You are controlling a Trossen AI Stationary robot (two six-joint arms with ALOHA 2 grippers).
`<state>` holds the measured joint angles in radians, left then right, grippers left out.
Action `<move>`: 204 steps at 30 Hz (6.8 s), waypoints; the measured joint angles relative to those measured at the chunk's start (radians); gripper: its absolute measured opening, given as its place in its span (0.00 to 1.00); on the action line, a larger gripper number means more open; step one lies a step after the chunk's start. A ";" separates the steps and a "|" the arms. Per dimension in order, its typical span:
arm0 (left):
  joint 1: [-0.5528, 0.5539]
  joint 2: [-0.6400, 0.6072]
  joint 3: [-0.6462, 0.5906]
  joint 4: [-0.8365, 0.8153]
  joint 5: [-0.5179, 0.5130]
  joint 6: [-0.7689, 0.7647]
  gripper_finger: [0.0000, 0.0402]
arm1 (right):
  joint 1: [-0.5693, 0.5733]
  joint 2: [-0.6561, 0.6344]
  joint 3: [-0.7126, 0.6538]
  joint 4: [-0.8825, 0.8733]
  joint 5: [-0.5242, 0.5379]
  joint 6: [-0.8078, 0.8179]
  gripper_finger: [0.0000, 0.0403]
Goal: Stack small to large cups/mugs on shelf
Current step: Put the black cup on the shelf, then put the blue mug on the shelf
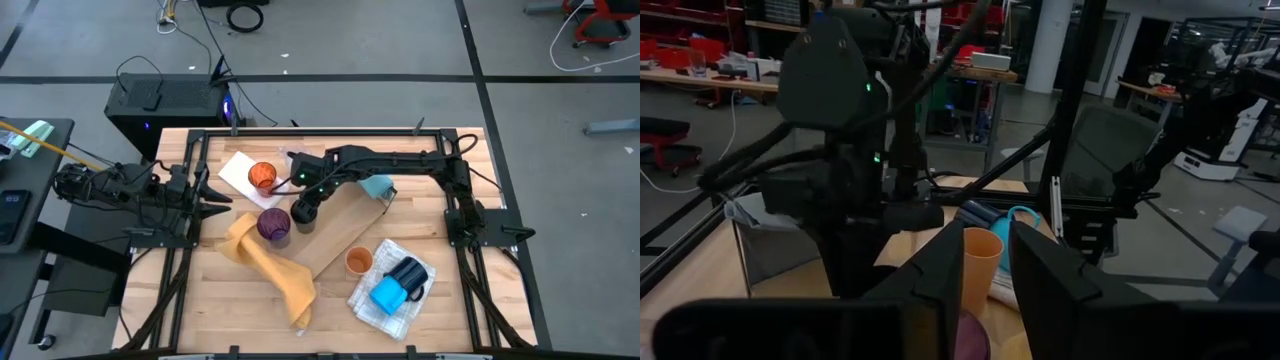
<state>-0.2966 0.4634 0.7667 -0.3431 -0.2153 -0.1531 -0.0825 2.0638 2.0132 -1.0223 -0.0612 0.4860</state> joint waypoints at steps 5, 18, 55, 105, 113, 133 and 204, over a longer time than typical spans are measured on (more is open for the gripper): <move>0.000 0.000 0.000 0.000 0.000 -0.001 0.21 | -0.012 -0.001 0.022 -0.002 0.000 -0.010 0.21; 0.000 0.000 0.000 0.000 0.000 -0.014 0.23 | -0.014 -0.011 0.027 -0.040 -0.003 -0.033 0.21; 0.000 0.000 0.000 -0.008 0.000 -0.012 0.24 | 0.292 -0.040 0.305 -0.549 -0.023 -0.062 0.20; 0.000 0.001 0.000 -0.007 0.000 -0.054 0.21 | 0.827 -0.077 -0.122 -0.488 0.044 -0.079 0.32; 0.000 0.001 0.000 -0.021 0.000 -0.049 0.21 | 0.778 -0.077 -0.122 -0.478 0.037 -0.157 0.32; 0.000 0.001 0.000 -0.052 0.000 -0.045 0.21 | 0.745 -0.077 -0.197 -0.432 -0.055 -0.201 0.32; 0.000 0.001 0.000 -0.057 -0.001 -0.049 0.20 | 0.746 -0.077 -0.055 -0.361 -0.128 -0.254 0.03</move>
<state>-0.2966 0.4641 0.7669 -0.4004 -0.2165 -0.2020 0.6638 1.9870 1.9577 -1.3830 -0.1889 0.2324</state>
